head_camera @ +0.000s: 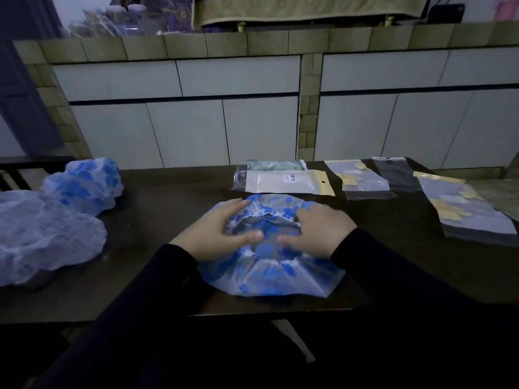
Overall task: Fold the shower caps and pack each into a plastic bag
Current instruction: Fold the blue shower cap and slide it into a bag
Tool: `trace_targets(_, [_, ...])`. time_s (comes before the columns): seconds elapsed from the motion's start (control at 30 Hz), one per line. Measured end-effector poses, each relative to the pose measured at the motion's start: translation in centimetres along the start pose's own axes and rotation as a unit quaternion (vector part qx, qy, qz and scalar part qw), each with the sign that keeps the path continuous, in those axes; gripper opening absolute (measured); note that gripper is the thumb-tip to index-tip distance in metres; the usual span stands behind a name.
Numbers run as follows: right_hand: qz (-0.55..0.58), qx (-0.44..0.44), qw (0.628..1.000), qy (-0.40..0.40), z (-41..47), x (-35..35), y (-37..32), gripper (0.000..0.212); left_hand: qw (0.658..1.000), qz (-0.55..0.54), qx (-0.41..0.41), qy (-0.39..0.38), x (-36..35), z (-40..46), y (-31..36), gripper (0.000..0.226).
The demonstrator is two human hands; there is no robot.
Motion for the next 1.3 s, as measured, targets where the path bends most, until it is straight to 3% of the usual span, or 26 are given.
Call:
trace_targets(0.1, [0.052, 0.043, 0.992, 0.109, 3.5, 2.4, -1.5, 0.042, 0.985, 0.108, -0.034, 0.13, 2.1, 1.9, 1.6, 0.055])
trace_targets(0.2, [0.081, 0.141, 0.986, 0.046, 5.7, 0.5, -3.4, 0.047, 0.977, 0.173, -0.026, 0.121, 1.1, 3.2, 1.3, 0.048])
trace_targets(0.27, [0.075, 0.149, 0.986, -0.01, 6.0, -2.1, -3.4, 0.055, 0.98, 0.191, -0.009, 0.057, -0.6, 3.3, 0.0, 0.053])
trace_targets(0.4, [0.094, 0.047, 0.993, -0.048, 6.0, -5.8, -1.4, 0.072, 0.974, 0.215, 0.058, -0.033, -2.9, 2.4, -2.7, 0.08])
trace_targets(0.5, [0.088, 0.008, 0.995, -0.037, 5.6, -6.2, -0.7, 0.079, 0.964, 0.248, 0.088, -0.035, -3.2, 2.3, -3.5, 0.088])
trace_targets(0.63, [0.12, 0.032, 0.991, -0.04, 5.3, -4.9, -0.9, 0.067, 0.97, 0.224, 0.091, -0.032, -2.6, 2.1, -2.9, 0.083])
trace_targets(0.8, [0.118, 0.02, 0.989, 0.085, 2.9, -0.9, -0.4, 0.045, 0.981, 0.174, 0.064, 0.059, -0.4, 0.7, 0.5, 0.07])
trace_targets(0.87, [0.133, 0.01, 0.99, 0.05, 1.1, -1.4, 0.0, 0.05, 0.989, 0.136, 0.052, 0.028, -1.1, -0.6, 1.6, 0.08])
trace_targets(0.97, [0.112, 0.011, 0.992, -0.052, -1.1, -4.1, 0.9, 0.067, 0.982, 0.174, 0.041, -0.062, -3.4, -2.4, 1.2, 0.102])
trace_targets(1.07, [0.128, -0.002, 0.988, -0.09, -1.4, -5.5, 2.3, 0.066, 0.98, 0.176, 0.032, -0.084, -3.9, -2.3, -0.4, 0.112])
trace_targets(1.13, [0.142, 0.006, 0.988, -0.059, -1.3, -5.0, 2.8, 0.058, 0.985, 0.154, 0.006, -0.075, -3.3, -2.1, -0.4, 0.105])
trace_targets(1.2, [0.172, 0.023, 0.985, 0.022, -1.3, -3.3, 3.4, 0.046, 0.991, 0.124, -0.042, -0.021, -1.9, -2.1, 0.2, 0.089])
trace_targets(1.3, [0.267, 0.064, 0.958, 0.078, -1.9, -1.3, 4.5, 0.022, 0.988, 0.047, -0.112, 0.09, 0.4, -2.6, 1.0, 0.045])
Point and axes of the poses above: each hand's wrist, its own z-axis towards the middle knuckle, its own x-axis out of the back of the hand, y = z × x, the point moved 7 cm from there along z, towards the middle knuckle, and after that the axes turned 7 degrees about y, right-handed, at the moved point
